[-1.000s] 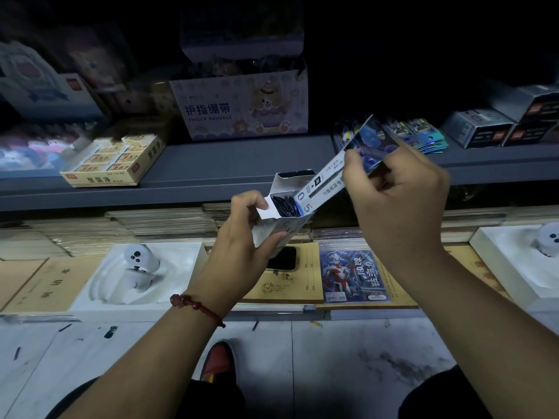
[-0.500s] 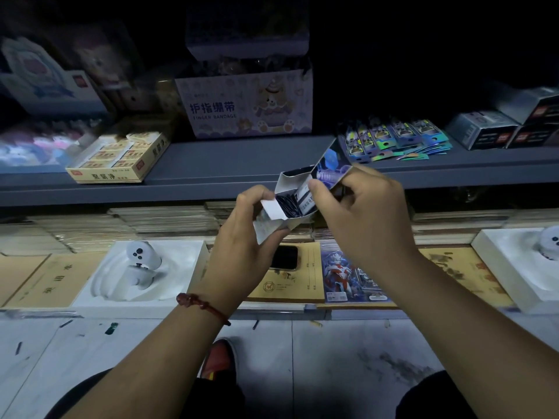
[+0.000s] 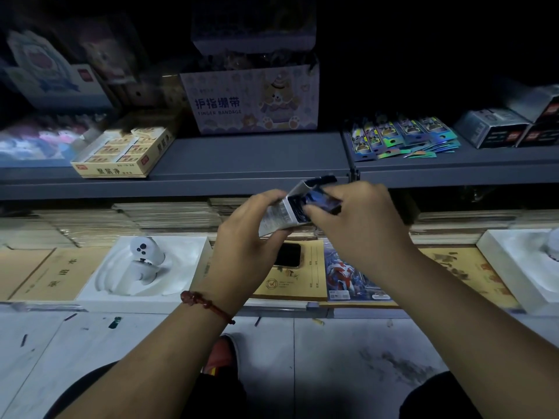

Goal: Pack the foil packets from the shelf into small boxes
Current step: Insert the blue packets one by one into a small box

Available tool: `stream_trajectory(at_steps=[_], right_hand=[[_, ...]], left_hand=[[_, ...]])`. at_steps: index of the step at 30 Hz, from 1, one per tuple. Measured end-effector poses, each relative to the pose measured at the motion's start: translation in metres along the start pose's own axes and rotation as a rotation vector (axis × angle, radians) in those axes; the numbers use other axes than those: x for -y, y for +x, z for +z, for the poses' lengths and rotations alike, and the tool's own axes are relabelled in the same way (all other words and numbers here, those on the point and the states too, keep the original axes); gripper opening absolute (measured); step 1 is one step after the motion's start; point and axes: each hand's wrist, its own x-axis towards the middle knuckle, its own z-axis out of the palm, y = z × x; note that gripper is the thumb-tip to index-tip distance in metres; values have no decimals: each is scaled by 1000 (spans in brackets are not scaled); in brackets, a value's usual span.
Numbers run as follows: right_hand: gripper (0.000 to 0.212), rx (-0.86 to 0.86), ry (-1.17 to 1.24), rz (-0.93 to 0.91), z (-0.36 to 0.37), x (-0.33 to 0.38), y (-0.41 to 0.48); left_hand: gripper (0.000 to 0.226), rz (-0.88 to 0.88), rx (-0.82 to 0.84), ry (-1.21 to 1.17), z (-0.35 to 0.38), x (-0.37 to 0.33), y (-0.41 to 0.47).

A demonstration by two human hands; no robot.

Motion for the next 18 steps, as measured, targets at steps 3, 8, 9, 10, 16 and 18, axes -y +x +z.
stream_trajectory(at_steps=[3, 8, 9, 10, 16, 18], right_hand=[[27, 35, -28, 32, -4, 2, -3], [23, 49, 137, 208, -17, 4, 1], [22, 69, 174, 239, -18, 4, 0], [23, 81, 195, 253, -17, 5, -2], [25, 42, 204, 280, -1, 6, -5], [27, 34, 216, 291, 3, 8, -6]], left_hand=[[49, 32, 32, 26, -1, -1, 1], [49, 43, 50, 39, -1, -2, 3], [48, 47, 48, 41, -1, -2, 3], [48, 50, 44, 41, -1, -3, 3], [50, 53, 20, 39, 3, -5, 1], [47, 47, -5, 16, 4, -7, 1]])
